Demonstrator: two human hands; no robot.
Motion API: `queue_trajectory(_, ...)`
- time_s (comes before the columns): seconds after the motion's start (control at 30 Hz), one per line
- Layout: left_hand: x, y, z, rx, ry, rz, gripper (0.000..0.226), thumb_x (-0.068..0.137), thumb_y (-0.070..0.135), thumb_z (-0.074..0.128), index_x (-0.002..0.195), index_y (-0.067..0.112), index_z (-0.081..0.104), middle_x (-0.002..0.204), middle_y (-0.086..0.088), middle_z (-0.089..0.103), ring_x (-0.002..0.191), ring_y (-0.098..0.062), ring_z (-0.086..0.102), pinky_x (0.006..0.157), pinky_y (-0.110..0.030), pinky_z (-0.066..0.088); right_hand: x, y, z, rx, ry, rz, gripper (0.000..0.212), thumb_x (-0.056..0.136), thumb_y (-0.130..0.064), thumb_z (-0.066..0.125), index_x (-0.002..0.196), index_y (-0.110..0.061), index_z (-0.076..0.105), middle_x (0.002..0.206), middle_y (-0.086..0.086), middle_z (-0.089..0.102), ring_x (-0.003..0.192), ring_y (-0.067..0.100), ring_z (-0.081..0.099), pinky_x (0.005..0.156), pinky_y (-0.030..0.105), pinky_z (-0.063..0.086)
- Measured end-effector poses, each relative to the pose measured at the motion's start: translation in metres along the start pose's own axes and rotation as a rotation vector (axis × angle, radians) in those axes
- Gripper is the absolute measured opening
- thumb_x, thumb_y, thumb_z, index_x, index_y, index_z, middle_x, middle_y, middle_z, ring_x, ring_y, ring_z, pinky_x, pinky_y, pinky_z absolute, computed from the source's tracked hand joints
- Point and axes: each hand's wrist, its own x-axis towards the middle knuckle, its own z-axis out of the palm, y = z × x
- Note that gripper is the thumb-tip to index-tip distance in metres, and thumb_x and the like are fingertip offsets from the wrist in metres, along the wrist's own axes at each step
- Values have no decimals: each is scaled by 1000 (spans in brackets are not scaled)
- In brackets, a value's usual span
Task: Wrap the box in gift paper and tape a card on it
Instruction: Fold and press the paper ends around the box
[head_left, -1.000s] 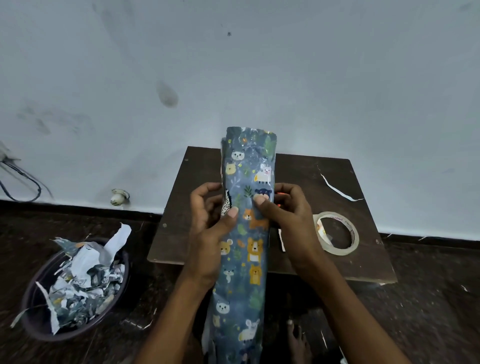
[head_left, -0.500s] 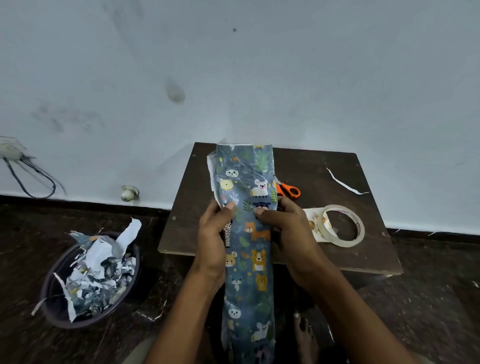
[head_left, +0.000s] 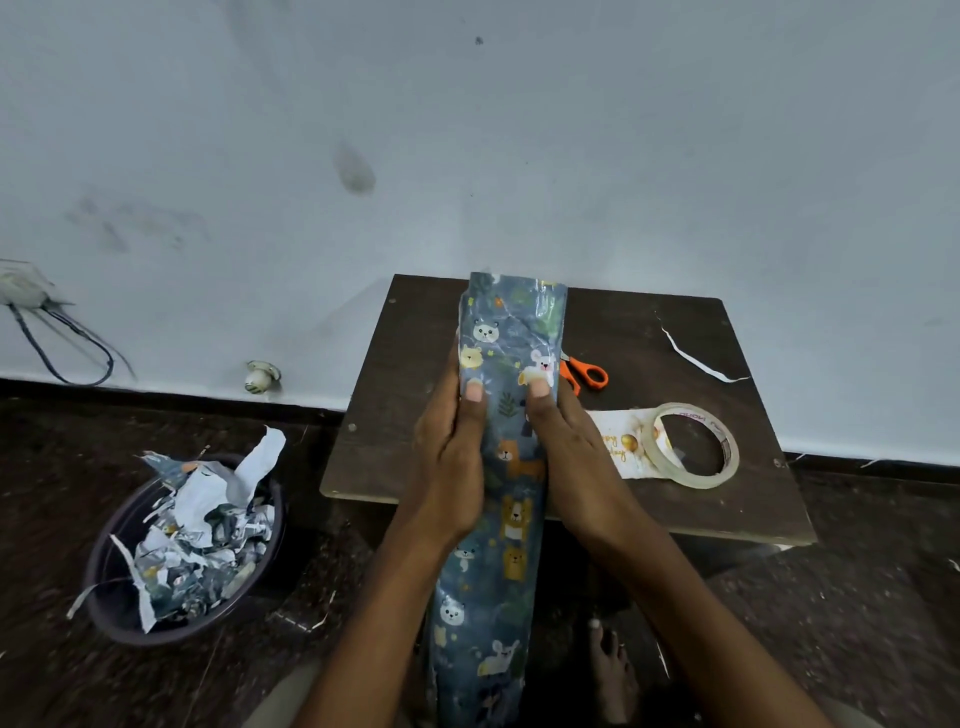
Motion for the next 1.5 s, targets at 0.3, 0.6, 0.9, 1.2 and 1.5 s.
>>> queue_trajectory(0.3,-2,-2,1,238,-169,30,52,110,44,32,159,28,28,138,12,53,134,-7,49,113,-42,41,14,-16,-26,-640,387,-319,71,90,-60,57,149,-25,38,142,-11,42,134,12,41,113,48,37)
queue_trajectory(0.6,-10,2,11,387,-377,96,65,106,52,33,160,42,-1,134,11,43,119,-4,52,103,-35,47,36,-40,-36,-721,329,-464,43,83,-60,73,60,-25,60,55,-12,58,61,9,56,85,62,50)
queue_trajectory(0.9,-13,0,14,429,-419,145,67,105,52,33,159,44,-5,138,11,39,124,-10,51,101,-39,50,46,-48,-50,-619,374,-209,21,75,-36,73,62,-20,69,57,-3,67,61,21,65,87,58,54)
queue_trajectory(1.2,-11,-3,15,416,-380,121,60,109,44,32,162,36,6,138,11,46,129,-3,49,108,-27,43,49,-47,-54,-629,268,-228,16,83,-31,84,78,-19,74,77,-9,75,69,2,71,62,15,53)
queue_trajectory(1.5,-13,-2,17,452,-423,162,59,108,50,28,159,47,-2,135,11,42,120,-8,54,98,-38,52,41,-63,-50,-963,409,-412,29,73,-49,69,89,-25,67,63,-18,62,65,4,64,93,49,51)
